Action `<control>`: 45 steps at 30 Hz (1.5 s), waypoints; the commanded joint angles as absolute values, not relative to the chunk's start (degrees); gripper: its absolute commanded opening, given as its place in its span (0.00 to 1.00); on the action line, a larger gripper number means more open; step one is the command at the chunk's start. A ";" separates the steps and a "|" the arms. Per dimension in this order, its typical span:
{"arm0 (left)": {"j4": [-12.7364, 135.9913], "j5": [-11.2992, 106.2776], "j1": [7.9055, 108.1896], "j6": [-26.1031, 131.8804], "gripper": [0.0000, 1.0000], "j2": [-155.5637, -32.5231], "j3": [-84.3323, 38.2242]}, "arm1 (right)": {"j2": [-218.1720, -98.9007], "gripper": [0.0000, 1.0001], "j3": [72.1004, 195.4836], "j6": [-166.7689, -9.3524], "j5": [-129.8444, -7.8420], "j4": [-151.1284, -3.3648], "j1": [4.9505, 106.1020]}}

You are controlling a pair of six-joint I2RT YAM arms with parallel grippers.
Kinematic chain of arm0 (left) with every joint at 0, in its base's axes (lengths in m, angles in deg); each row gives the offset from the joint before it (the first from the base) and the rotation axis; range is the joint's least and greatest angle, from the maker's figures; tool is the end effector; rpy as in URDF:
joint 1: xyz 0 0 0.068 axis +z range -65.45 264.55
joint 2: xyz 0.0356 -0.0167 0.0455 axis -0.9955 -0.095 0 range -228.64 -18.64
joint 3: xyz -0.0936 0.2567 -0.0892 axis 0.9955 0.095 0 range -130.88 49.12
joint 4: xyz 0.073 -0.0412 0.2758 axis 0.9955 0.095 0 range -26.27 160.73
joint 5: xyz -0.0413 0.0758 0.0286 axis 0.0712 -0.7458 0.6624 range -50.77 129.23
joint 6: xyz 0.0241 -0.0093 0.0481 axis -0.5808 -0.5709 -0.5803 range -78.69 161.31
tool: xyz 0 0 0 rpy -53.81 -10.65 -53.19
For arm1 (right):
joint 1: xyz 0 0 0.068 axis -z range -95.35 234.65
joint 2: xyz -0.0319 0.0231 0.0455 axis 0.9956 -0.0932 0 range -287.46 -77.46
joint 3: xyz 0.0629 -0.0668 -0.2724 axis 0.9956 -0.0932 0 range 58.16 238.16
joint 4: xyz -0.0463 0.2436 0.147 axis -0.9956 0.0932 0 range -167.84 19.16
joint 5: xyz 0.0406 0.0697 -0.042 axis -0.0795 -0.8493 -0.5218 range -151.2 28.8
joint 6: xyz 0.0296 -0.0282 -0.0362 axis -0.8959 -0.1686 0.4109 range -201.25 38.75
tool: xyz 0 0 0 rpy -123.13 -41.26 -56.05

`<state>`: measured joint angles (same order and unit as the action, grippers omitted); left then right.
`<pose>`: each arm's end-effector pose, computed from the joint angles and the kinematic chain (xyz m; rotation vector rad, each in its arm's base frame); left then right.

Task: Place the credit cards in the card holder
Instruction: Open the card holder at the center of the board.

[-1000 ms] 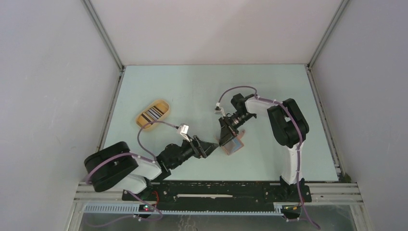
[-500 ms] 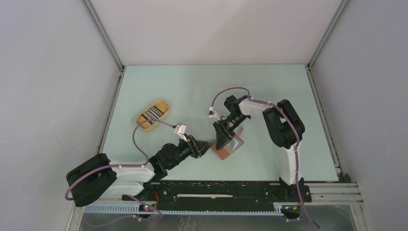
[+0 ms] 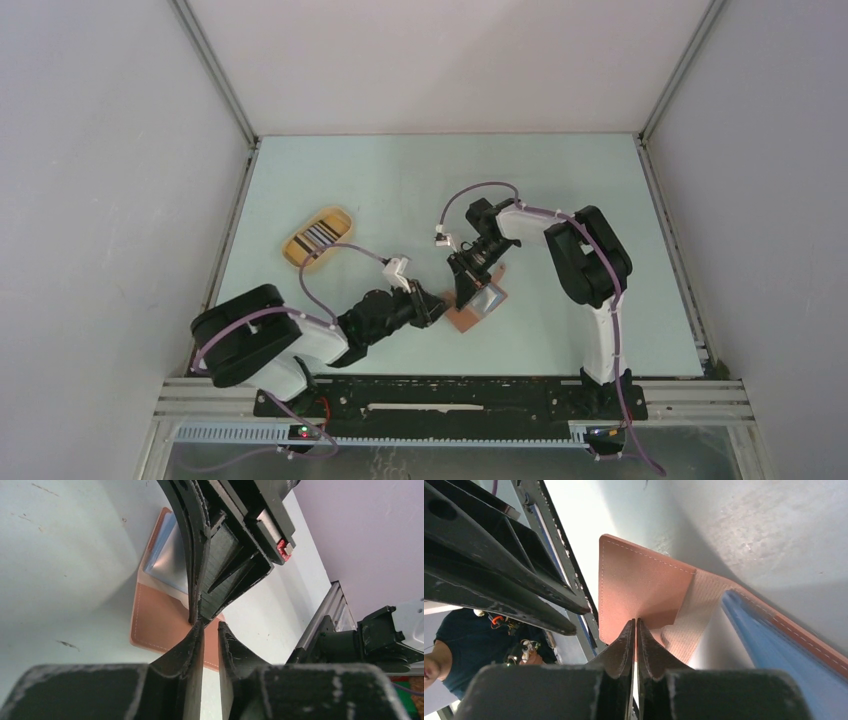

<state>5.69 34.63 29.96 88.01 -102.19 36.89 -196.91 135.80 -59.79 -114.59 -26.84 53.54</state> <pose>0.1417 -0.1945 0.1256 0.0730 1.9657 -1.1530 0.3242 0.2300 0.1232 1.1676 -2.4394 -1.3491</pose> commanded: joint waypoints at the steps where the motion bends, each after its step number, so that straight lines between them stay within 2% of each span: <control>1: -0.88 36.04 30.09 89.54 0.18 -107.17 33.80 | -197.13 0.09 137.15 -61.05 -112.38 -27.88 53.63; 7: 0.45 33.72 30.90 94.25 0.11 -111.36 33.89 | -193.38 0.09 137.27 -60.32 -110.80 -27.74 54.48; 13: 3.13 34.03 31.78 95.89 0.09 -113.03 32.68 | -183.33 0.13 136.74 -55.43 -108.12 -26.73 54.77; 19: 3.28 34.39 32.14 95.73 0.09 -113.27 32.51 | -174.48 0.21 131.15 -53.77 -92.92 -32.62 55.69; 22: 2.96 34.56 32.22 95.56 0.09 -113.46 32.43 | -173.41 0.21 129.91 -53.62 -85.09 -34.30 57.70; 26: 2.20 34.75 32.25 95.46 0.09 -113.91 32.50 | -175.16 0.21 129.88 -53.69 -81.31 -34.00 60.70; 35: 1.42 34.92 32.27 95.40 0.09 -114.44 32.59 | -181.56 0.21 130.57 -53.50 -83.66 -32.22 60.65; 45: 0.85 35.03 32.43 95.53 0.10 -114.51 32.79 | -181.67 0.20 131.53 -50.98 -94.97 -28.70 59.69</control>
<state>3.33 34.95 31.90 95.35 -114.01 34.59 -183.10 130.06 -53.30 -88.62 -30.75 59.92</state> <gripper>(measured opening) 0.097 0.197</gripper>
